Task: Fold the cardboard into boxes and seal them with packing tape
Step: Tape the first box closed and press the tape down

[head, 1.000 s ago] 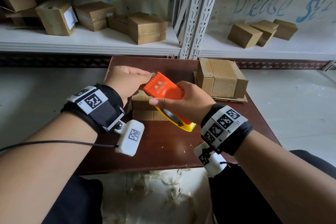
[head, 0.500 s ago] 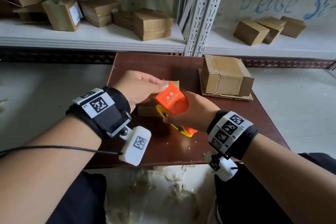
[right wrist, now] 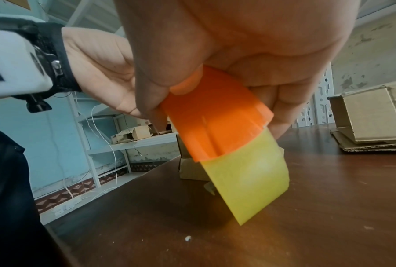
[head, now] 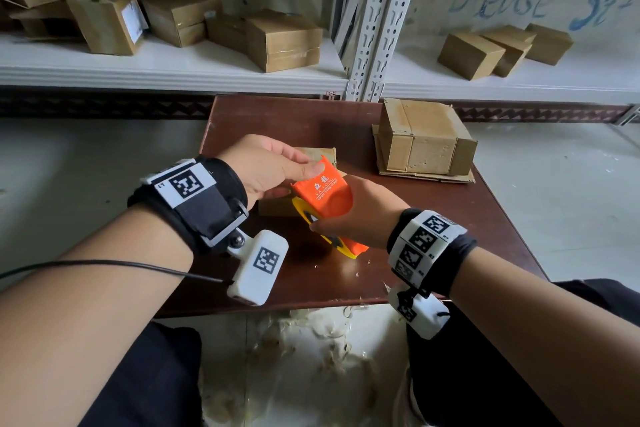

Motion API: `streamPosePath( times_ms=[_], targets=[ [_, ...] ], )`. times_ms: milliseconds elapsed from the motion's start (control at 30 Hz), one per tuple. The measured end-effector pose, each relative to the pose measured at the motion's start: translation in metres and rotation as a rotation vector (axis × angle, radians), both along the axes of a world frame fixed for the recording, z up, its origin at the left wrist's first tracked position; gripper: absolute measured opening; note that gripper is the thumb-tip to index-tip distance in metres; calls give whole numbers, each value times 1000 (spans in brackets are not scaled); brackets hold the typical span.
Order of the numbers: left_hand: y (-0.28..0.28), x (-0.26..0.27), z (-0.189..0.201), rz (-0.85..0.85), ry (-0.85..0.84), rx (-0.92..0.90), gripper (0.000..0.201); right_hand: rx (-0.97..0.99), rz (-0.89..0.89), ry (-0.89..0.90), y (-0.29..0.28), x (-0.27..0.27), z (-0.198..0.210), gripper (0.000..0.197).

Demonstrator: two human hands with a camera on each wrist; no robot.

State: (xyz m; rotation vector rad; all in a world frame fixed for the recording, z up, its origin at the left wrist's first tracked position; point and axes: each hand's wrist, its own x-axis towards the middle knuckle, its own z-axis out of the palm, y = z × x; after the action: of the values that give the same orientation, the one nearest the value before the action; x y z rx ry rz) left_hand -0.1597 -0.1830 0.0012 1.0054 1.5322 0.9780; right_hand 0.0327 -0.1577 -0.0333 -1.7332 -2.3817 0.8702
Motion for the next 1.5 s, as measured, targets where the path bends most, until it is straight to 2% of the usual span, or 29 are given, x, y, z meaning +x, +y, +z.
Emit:
streamPosePath(
  times_ms=[133, 567, 867, 1000, 1100, 1167, 1267, 1300, 1500],
  targets=[
    [4, 4, -6, 24, 204, 150, 26, 10, -11, -15, -1, -2, 0, 77],
    [14, 4, -5, 59, 203, 141, 30, -15, -48, 4, 0, -2, 0, 83],
    [9, 4, -2, 91, 324, 210, 31, 17, -28, -29, -5, -3, 4, 78],
    [9, -2, -5, 117, 214, 173, 31, 13, -28, -21, -4, -5, 4, 78],
    [10, -9, -3, 120, 124, 131, 14, 2, -27, -14, -4, -5, 5, 74],
    [11, -14, -4, 123, 157, 154, 11, 6, -15, -24, -6, -4, 6, 74],
    [10, -15, -7, 122, 362, 256, 15, 20, 8, -48, -9, -5, 9, 75],
    [10, -14, -8, 121, 385, 277, 16, 17, 9, -49, -10, -6, 9, 75],
    [5, -20, -5, 167, 311, 285, 16, -9, -11, 11, -17, -5, 11, 88]
  ],
)
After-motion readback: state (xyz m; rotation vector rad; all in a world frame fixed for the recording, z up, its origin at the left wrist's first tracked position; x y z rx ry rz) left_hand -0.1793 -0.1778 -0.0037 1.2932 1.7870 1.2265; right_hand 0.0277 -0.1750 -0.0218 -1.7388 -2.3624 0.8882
